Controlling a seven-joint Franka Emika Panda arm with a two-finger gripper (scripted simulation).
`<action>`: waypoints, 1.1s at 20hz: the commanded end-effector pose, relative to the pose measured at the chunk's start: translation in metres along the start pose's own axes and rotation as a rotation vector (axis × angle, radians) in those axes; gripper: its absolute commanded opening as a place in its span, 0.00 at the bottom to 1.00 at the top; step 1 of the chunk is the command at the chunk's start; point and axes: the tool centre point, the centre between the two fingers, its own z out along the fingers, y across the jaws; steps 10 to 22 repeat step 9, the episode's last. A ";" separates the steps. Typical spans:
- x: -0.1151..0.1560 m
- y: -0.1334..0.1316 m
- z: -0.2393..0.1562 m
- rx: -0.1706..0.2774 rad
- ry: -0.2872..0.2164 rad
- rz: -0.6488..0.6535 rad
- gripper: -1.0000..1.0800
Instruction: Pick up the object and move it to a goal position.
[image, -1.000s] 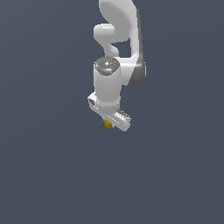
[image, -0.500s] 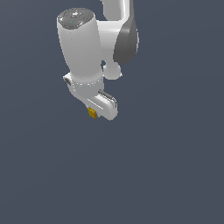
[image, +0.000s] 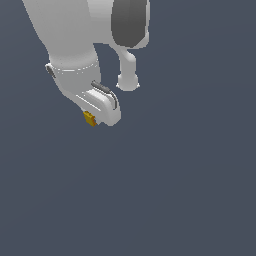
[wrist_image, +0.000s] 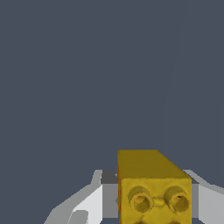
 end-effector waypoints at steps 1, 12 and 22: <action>0.005 0.002 -0.009 0.000 -0.001 -0.001 0.00; 0.011 0.004 -0.019 0.000 -0.001 -0.001 0.00; 0.011 0.004 -0.019 0.000 -0.001 -0.001 0.00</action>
